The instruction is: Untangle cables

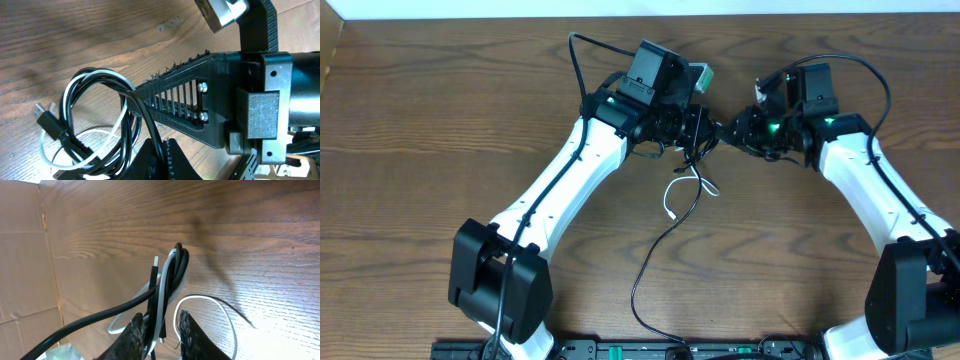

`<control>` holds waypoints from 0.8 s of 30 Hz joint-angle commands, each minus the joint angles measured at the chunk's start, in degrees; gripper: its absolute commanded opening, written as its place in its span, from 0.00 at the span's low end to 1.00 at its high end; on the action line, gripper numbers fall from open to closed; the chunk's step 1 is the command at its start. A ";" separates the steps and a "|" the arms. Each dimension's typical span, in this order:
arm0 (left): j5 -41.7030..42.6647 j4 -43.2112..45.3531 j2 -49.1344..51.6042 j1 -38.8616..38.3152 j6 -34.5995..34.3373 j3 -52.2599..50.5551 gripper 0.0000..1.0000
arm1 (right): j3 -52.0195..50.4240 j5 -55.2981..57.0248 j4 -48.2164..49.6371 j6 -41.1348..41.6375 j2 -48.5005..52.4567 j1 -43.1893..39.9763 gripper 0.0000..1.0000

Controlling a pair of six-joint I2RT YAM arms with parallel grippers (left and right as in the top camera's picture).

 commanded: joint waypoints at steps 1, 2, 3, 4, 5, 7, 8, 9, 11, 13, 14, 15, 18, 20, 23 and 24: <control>1.14 0.52 -0.07 0.31 -0.31 0.17 0.07 | 0.42 2.32 0.04 1.40 -0.39 1.20 0.18; 1.14 0.59 -0.07 0.31 -0.31 0.17 0.07 | 0.42 2.51 0.04 1.60 -0.37 1.29 0.17; 1.14 0.61 -0.07 0.31 -0.31 0.17 0.08 | 0.42 2.80 0.04 1.60 -0.37 1.42 0.17; 1.14 0.63 -0.07 0.31 -0.31 0.15 0.07 | 0.42 3.15 0.04 1.66 -0.37 1.64 0.16; 1.14 0.61 -0.07 0.31 -0.31 0.15 0.07 | 0.42 3.50 0.04 2.05 -0.37 1.90 0.16; 1.14 0.59 -0.07 0.31 -0.31 0.17 0.07 | 0.42 3.74 0.17 2.29 -0.24 2.36 0.15; 1.14 0.61 -0.07 0.31 -0.33 0.15 0.08 | 0.42 3.76 0.33 2.67 -0.04 2.62 0.15; 1.16 0.63 -0.07 0.31 -0.31 0.15 0.07 | 0.42 3.74 0.37 2.93 0.11 2.73 0.14; 1.14 0.87 -0.07 0.31 -0.33 0.17 0.07 | 0.42 3.67 0.33 3.15 0.57 2.86 0.13; 1.16 1.25 -0.07 0.33 -0.90 0.17 0.07 | 0.42 3.45 0.35 3.43 1.42 2.97 0.12; 1.16 1.44 -0.07 0.33 -1.53 0.17 0.07 | 0.42 3.43 0.37 3.96 1.88 2.97 0.12; 1.16 1.70 -0.07 0.35 -2.16 0.17 0.07 | 0.42 3.41 0.44 4.57 2.58 2.99 0.11; 1.16 2.56 -0.07 0.37 -3.19 0.17 0.08 | 0.42 1.97 1.38 5.07 4.85 3.13 0.07; 1.18 2.95 -0.07 0.35 -3.32 0.17 0.07 | 0.42 0.15 2.51 5.22 6.38 3.13 0.06; 1.18 2.97 -0.07 0.35 -3.39 0.17 0.07 | 0.42 -1.90 4.57 6.01 8.63 3.13 0.05; 1.16 2.97 -0.07 0.37 -3.76 0.17 0.07 | 0.42 -2.62 5.38 6.10 9.31 3.13 0.05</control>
